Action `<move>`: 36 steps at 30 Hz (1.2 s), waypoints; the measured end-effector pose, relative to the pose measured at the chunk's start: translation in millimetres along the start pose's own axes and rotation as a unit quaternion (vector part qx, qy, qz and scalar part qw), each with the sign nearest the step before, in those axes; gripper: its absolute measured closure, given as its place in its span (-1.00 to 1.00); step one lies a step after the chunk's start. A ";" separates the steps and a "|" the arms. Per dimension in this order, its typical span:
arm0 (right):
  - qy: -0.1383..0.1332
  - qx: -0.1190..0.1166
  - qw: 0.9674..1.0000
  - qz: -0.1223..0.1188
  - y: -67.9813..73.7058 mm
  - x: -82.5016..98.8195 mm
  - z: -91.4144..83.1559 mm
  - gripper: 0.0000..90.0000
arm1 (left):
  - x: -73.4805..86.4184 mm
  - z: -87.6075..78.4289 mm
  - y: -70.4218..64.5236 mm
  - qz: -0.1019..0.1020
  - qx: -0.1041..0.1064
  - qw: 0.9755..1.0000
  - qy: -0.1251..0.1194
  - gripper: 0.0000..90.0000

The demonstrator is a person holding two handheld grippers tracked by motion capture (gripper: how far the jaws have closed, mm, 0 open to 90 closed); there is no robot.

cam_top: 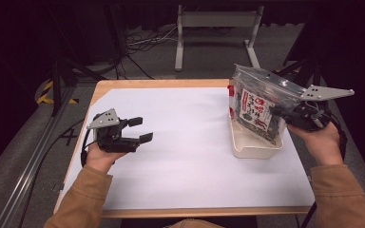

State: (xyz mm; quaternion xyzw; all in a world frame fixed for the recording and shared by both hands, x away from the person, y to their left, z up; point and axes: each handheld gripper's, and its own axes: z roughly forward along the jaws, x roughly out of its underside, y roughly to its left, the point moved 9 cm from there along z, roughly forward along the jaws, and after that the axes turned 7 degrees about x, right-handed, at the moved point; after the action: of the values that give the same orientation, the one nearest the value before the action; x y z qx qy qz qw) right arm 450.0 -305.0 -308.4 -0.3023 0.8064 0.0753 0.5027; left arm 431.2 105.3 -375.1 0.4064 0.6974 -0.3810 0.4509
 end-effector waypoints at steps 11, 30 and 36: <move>0.015 -0.004 1.000 -0.004 6.4 15.4 13.9 0.71 | 0.0 -0.3 -0.1 0.000 0.001 1.000 -0.001 -0.43; -0.004 -0.022 0.999 0.044 2.5 44.9 26.3 0.70 | 1.8 -2.0 -1.5 -0.002 0.001 1.000 0.000 -0.43; -0.012 -0.017 0.999 0.048 3.3 48.4 24.9 0.69 | 3.3 -3.8 -1.8 -0.005 0.002 1.000 -0.004 -0.43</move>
State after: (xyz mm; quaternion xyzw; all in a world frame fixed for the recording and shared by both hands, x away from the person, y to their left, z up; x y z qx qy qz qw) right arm 452.0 -311.7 -362.5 -0.2708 0.8122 0.1165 0.5034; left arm 427.4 108.8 -376.8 0.4022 0.6972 -0.3860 0.4507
